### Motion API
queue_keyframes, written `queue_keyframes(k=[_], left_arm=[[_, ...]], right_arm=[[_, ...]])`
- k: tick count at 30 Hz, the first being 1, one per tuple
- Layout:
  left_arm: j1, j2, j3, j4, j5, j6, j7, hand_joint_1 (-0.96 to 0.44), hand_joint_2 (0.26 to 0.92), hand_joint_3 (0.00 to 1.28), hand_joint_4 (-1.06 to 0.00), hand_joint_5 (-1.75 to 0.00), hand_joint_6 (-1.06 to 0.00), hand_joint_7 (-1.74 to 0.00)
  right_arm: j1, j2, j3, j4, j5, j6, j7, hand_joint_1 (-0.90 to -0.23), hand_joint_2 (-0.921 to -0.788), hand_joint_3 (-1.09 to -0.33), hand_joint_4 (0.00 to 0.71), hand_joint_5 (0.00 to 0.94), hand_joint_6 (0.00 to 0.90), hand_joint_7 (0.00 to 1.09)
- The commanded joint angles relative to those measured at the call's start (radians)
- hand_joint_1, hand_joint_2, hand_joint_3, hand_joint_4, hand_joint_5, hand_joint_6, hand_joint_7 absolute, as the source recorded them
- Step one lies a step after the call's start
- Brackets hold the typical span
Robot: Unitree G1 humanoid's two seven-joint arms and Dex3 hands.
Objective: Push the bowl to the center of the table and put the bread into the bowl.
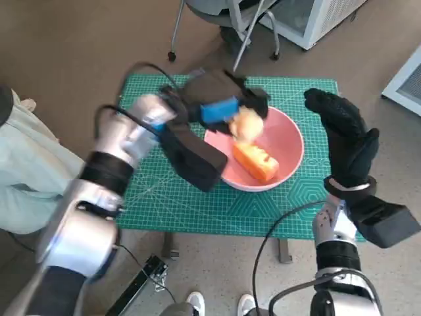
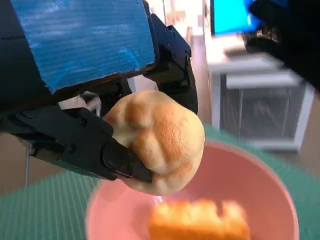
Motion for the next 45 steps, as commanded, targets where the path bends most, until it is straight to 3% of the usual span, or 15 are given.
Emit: queue_keyframes(k=[1, 2, 3, 6, 10, 17, 24, 26, 32, 35, 41, 42, 45], left_arm=[[-0.032, -0.030, -0.006, 0.043, -0.006, 0.032, -0.021, 0.00, 0.920, 0.12, -0.57, -1.39, -0.67, -1.02], [-0.027, -0.038, -0.001, 0.049, -0.015, 0.046, -0.038, 0.00, 0.920, 0.14, -0.56, -1.37, -0.61, -1.11], [-0.025, -0.043, 0.003, 0.053, -0.021, 0.056, -0.050, -0.02, 0.915, 0.14, -0.50, -1.25, -0.52, -1.06], [-0.014, -0.058, 0.006, 0.063, -0.030, 0.095, -0.082, -0.08, 0.916, 0.11, -0.31, -0.64, -0.23, -0.80], [-0.001, -0.059, 0.005, 0.053, -0.035, 0.104, -0.090, -0.15, 0.916, 0.06, -0.12, -0.22, -0.05, -0.61], [0.020, -0.021, 0.006, 0.019, -0.025, 0.043, -0.011, -0.30, 0.920, 0.05, -0.07, -0.10, -0.05, -0.59], [0.058, 0.018, 0.101, 0.004, -0.127, -0.042, 0.032, -0.35, 0.921, 0.07, -0.10, -0.10, -0.08, -0.62], [0.077, 0.029, 0.137, -0.006, -0.162, -0.080, 0.065, -0.35, 0.921, 0.08, -0.14, -0.11, -0.11, -0.64], [0.148, 0.037, 0.274, -0.023, -0.289, -0.225, 0.196, -0.35, 0.921, 0.13, -0.35, -0.14, -0.37, -0.63], [0.186, 0.022, 0.347, -0.036, -0.384, -0.268, 0.197, -0.35, 0.921, 0.14, -0.43, -0.11, -0.44, -0.52], [0.294, -0.019, 0.457, -0.184, -0.594, -0.270, 0.126, -0.36, 0.921, 0.17, -0.42, -0.05, -0.38, -0.43], [0.322, -0.029, 0.469, -0.238, -0.632, -0.252, 0.113, -0.35, 0.921, 0.24, -0.39, -0.03, -0.26, -0.54], [0.416, -0.056, 0.492, -0.408, -0.748, -0.178, 0.065, -0.34, 0.920, 0.25, -0.38, -0.03, -0.15, -0.69]], right_arm=[[0.032, -0.011, -0.004, -0.009, -0.004, 0.003, -0.008, -0.579, -0.921, -0.804, 0.317, 0.001, 0.021, 0.82], [0.034, -0.012, -0.003, -0.013, -0.003, 0.003, -0.009, -0.579, -0.921, -0.804, 0.317, 0.001, 0.021, 0.82], [0.035, -0.012, -0.003, -0.015, -0.003, 0.004, -0.009, -0.579, -0.921, -0.804, 0.318, 0.001, 0.022, 0.82], [0.037, -0.013, -0.004, -0.020, -0.005, 0.004, -0.013, -0.580, -0.921, -0.804, 0.322, 0.003, 0.024, 0.82], [0.038, -0.013, -0.003, -0.022, -0.004, 0.004, -0.015, -0.580, -0.921, -0.806, 0.329, 0.007, 0.025, 0.83], [0.042, -0.012, 0.003, -0.042, -0.006, 0.011, -0.022, -0.578, -0.921, -0.807, 0.333, 0.008, 0.025, 0.83], [0.039, -0.020, 0.008, -0.070, -0.010, 0.026, -0.036, -0.578, -0.921, -0.807, 0.334, 0.008, 0.025, 0.84], [0.035, -0.023, 0.007, -0.074, -0.008, 0.031, -0.038, -0.578, -0.921, -0.806, 0.334, 0.008, 0.025, 0.84], [0.020, -0.025, 0.009, -0.091, -0.023, 0.035, -0.068, -0.581, -0.921, -0.801, 0.335, 0.008, 0.028, 0.84], [0.011, -0.027, 0.013, -0.108, -0.037, 0.041, -0.094, -0.583, -0.921, -0.798, 0.335, 0.007, 0.031, 0.83], [-0.008, -0.026, 0.020, -0.164, -0.073, 0.058, -0.162, -0.582, -0.921, -0.796, 0.336, 0.007, 0.035, 0.82], [-0.012, -0.024, 0.022, -0.175, -0.077, 0.063, -0.174, -0.585, -0.921, -0.797, 0.334, 0.006, 0.033, 0.82], [-0.028, -0.020, 0.027, -0.204, -0.087, 0.074, -0.203, -0.583, -0.921, -0.794, 0.339, 0.008, 0.039, 0.81]])
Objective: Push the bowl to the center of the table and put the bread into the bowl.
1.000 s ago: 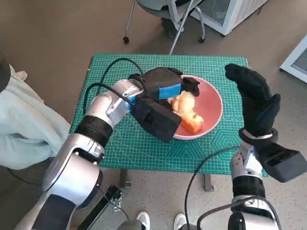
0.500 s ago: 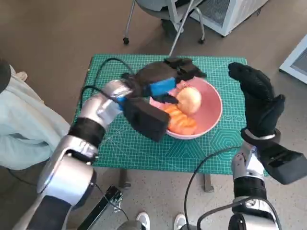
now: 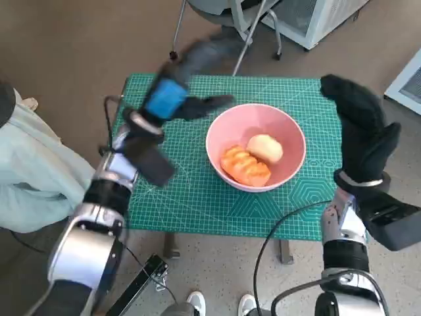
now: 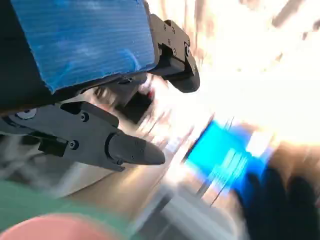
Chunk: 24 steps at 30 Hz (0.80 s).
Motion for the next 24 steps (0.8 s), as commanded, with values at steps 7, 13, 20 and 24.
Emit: queue_keyframes(k=[7, 13, 20, 24], left_arm=[[0.248, -0.075, 0.066, -0.397, -0.283, 0.187, -0.129, -0.37, 0.921, 0.31, -0.35, -0.01, -0.06, -0.73], [0.322, -0.124, 0.089, -0.510, -0.382, 0.267, -0.181, -0.36, 0.921, 0.30, -0.36, -0.01, -0.14, -0.57], [0.341, -0.163, 0.117, -0.550, -0.421, 0.304, -0.210, -0.34, 0.921, 0.29, -0.40, -0.02, -0.24, -0.49], [0.340, -0.181, 0.133, -0.552, -0.434, 0.318, -0.225, -0.32, 0.921, 0.29, -0.43, -0.03, -0.28, -0.47]], right_arm=[[-0.043, 0.009, 0.021, -0.050, -0.021, 0.036, -0.060, -0.578, -0.921, -0.780, 0.347, 0.010, 0.052, 0.80], [-0.043, 0.009, 0.036, -0.077, -0.031, 0.046, -0.078, -0.565, -0.921, -0.780, 0.350, 0.010, 0.058, 0.79], [-0.037, 0.003, 0.048, -0.090, -0.048, 0.056, -0.094, -0.572, -0.921, -0.778, 0.350, 0.008, 0.065, 0.78], [-0.038, 0.003, 0.052, -0.095, -0.051, 0.062, -0.097, -0.575, -0.921, -0.769, 0.355, 0.010, 0.067, 0.78]])
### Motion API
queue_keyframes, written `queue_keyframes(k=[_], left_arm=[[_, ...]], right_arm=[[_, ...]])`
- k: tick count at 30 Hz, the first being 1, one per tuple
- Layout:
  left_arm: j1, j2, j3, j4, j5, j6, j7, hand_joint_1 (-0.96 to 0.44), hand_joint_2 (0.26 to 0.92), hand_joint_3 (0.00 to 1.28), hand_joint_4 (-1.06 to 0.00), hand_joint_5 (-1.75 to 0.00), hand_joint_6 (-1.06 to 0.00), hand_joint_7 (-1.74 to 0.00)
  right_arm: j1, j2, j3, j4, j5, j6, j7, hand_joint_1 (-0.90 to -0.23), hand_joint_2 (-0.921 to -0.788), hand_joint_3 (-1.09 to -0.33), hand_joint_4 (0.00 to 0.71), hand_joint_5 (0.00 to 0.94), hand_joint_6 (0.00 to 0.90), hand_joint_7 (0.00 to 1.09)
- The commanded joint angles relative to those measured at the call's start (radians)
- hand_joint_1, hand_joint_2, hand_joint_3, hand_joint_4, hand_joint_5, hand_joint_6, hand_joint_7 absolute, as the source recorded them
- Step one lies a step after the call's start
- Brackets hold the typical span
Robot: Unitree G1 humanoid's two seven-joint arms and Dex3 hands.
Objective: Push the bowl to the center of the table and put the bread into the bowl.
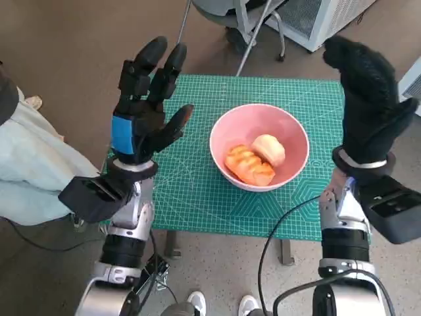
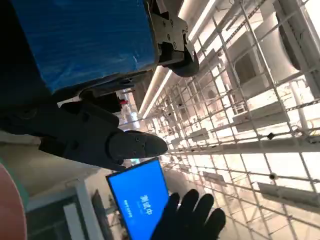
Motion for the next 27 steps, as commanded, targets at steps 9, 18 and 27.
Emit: queue_keyframes(k=[9, 18, 27], left_arm=[[0.006, -0.045, 0.044, -0.017, -0.041, 0.034, -0.056, -0.30, 0.921, 0.28, -0.45, -0.02, -0.32, -0.41], [0.003, -0.055, 0.064, -0.017, -0.033, 0.058, -0.073, -0.29, 0.921, 0.26, -0.45, -0.01, -0.33, -0.38], [-0.001, -0.053, 0.070, -0.010, 0.012, 0.039, -0.061, -0.28, 0.921, 0.26, -0.44, -0.01, -0.31, -0.36]], right_arm=[[0.010, -0.004, 0.013, -0.009, -0.016, 0.034, -0.014, -0.574, -0.921, -0.757, 0.358, 0.010, 0.067, 0.78], [0.014, -0.006, 0.019, -0.023, -0.021, 0.037, -0.019, -0.574, -0.921, -0.758, 0.359, 0.009, 0.068, 0.78], [0.014, -0.008, 0.021, -0.020, -0.020, 0.031, -0.020, -0.584, -0.921, -0.755, 0.361, 0.008, 0.069, 0.78]])
